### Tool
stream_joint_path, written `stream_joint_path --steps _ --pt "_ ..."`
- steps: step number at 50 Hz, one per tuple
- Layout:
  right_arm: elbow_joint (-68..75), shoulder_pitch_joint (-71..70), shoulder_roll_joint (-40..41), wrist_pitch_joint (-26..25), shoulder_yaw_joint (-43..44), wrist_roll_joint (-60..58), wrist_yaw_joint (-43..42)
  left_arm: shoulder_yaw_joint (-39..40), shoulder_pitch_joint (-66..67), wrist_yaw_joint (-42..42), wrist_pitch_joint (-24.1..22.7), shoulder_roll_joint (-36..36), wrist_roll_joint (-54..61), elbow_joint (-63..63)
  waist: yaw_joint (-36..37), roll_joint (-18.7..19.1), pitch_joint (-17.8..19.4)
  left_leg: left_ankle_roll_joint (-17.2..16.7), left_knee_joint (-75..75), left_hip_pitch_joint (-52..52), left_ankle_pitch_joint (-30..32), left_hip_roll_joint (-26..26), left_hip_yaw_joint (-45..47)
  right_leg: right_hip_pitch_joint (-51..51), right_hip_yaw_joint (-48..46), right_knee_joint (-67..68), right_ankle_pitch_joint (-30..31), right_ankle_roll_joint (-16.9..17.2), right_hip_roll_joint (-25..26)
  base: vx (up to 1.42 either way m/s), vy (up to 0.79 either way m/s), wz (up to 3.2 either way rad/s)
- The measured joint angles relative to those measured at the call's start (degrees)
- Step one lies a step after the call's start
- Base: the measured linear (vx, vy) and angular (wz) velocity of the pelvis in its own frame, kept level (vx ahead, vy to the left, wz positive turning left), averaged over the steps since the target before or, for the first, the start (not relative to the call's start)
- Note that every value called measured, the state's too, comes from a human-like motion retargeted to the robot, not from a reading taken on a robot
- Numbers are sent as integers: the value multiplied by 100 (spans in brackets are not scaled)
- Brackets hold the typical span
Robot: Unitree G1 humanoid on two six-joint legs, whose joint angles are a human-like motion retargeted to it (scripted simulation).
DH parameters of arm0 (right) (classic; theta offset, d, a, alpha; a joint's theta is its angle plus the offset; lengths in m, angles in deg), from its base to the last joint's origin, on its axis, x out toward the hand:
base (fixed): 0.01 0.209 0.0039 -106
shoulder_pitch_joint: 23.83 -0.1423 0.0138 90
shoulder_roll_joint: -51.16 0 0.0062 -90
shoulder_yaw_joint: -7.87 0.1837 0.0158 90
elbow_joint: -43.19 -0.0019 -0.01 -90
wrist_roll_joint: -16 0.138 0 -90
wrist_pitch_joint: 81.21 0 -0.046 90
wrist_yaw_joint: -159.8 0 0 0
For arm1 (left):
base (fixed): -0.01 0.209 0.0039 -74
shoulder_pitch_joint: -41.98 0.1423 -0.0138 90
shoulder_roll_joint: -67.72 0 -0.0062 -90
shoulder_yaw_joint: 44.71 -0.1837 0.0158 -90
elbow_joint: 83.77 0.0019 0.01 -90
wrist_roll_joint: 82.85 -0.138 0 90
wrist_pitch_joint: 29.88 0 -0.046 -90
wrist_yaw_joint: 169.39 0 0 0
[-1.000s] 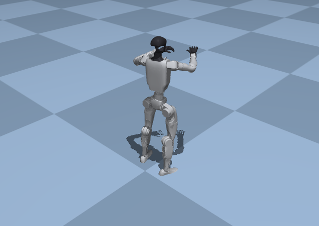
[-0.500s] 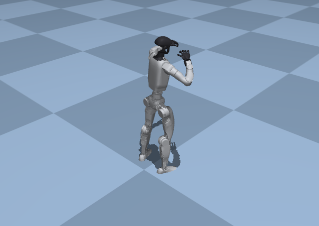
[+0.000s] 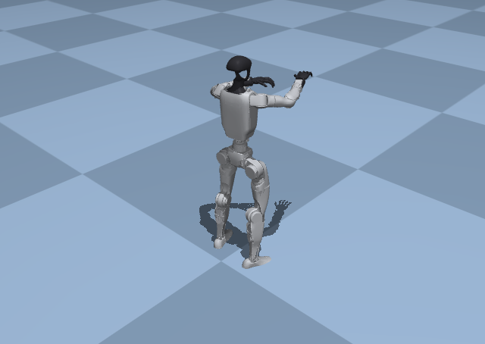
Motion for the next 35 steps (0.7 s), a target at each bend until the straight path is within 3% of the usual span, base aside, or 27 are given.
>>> stream_joint_path --steps 5,12,20,28,35 --pt "-846 218 -129 173 4 90 -246 61 -113 342 83 408 -227 424 -86 60 47 -11 -18 19 37 -33 -96 84 -104 -10 -26 -5 -30 0 0 17" --pt "-3737 1115 -598 452 478 527 70 178 -538 1042 487 584 -357 1637 -471 254 224 52 -11 104 19 -32 104 42 112 -19 -23 74 -24 -1 -2 -27" --pt "-6124 2337 -741 573 1149 1220 272 -512 -1568 1073 975 394 -104 3789 -1120 436 350 170 32 188 -52 46 664 -198 684 -78 48 183 91 -1 -4 -72" --pt "-6976 3108 -791 733 1831 1547 18 -1293 -2295 1225 1045 459 55 5842 -1642 555 318 133 54 190 -48 258 1206 -470 1168 -212 188 183 388 -1 -8 -68" --pt "-6521 3230 -825 763 2168 1249 -233 -1246 -2238 1387 733 540 -285 5391 -1695 505 219 82 88 166 -57 314 1289 -510 1231 -255 223 183 447 0 -2 -13"
